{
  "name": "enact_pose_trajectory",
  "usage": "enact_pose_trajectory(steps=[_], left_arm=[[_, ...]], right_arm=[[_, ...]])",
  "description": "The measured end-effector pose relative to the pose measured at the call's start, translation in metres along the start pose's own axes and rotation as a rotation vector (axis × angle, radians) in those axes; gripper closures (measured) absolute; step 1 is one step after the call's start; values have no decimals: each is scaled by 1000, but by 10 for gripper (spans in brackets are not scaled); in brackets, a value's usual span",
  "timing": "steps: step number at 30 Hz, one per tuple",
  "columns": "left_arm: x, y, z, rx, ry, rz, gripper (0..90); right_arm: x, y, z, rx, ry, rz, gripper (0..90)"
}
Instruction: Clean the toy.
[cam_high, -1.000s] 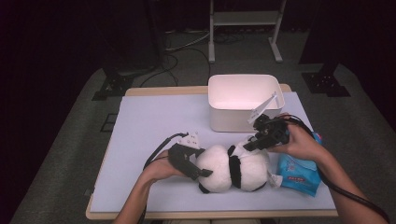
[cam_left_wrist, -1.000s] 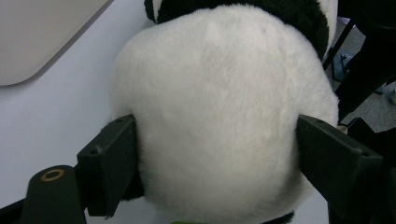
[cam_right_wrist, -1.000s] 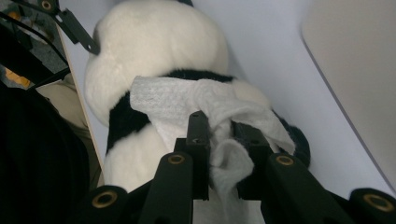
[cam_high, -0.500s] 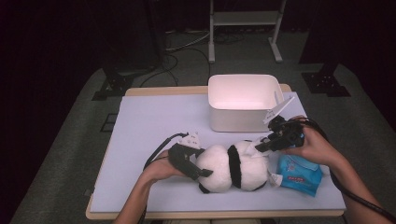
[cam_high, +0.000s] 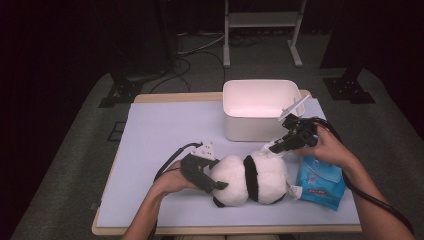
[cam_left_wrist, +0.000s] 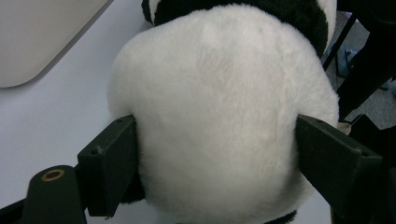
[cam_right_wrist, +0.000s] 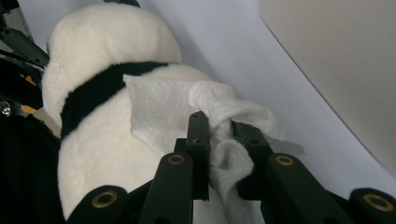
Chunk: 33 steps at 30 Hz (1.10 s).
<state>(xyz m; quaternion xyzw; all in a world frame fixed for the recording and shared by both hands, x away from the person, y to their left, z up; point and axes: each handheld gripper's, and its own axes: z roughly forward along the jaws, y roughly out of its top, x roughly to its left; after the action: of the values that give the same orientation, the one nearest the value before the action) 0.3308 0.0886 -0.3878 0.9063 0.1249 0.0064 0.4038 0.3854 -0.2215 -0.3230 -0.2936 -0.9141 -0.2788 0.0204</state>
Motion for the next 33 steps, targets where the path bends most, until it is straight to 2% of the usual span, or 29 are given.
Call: enact_pose_trajectory(steps=[5, 8, 12, 16, 18, 21, 27, 33], left_arm=[[-1, 0, 0, 5, 0, 5, 167], [0, -1, -2, 8, -13, -3, 162], [1, 0, -4, -13, -31, -35, 106], [1, 4, -3, -29, -48, -48, 72], [2, 7, -3, -34, -47, -58, 57], [4, 12, -1, -43, -73, -69, 40], [10, 22, 5, -14, -91, -78, 29], [14, 29, 17, 33, -152, -78, 12]], right_arm=[[12, 16, 12, 19, 9, -34, 776], [19, 20, 15, 18, 10, -59, 777], [23, 13, 12, -4, 20, -62, 779], [29, 3, 7, -28, 31, -70, 780], [33, -1, 6, -32, 22, -87, 780], [39, -3, 5, -34, 18, -104, 781], [49, -5, 4, -33, 9, -144, 782], [53, -10, 4, -38, 7, -160, 783]])
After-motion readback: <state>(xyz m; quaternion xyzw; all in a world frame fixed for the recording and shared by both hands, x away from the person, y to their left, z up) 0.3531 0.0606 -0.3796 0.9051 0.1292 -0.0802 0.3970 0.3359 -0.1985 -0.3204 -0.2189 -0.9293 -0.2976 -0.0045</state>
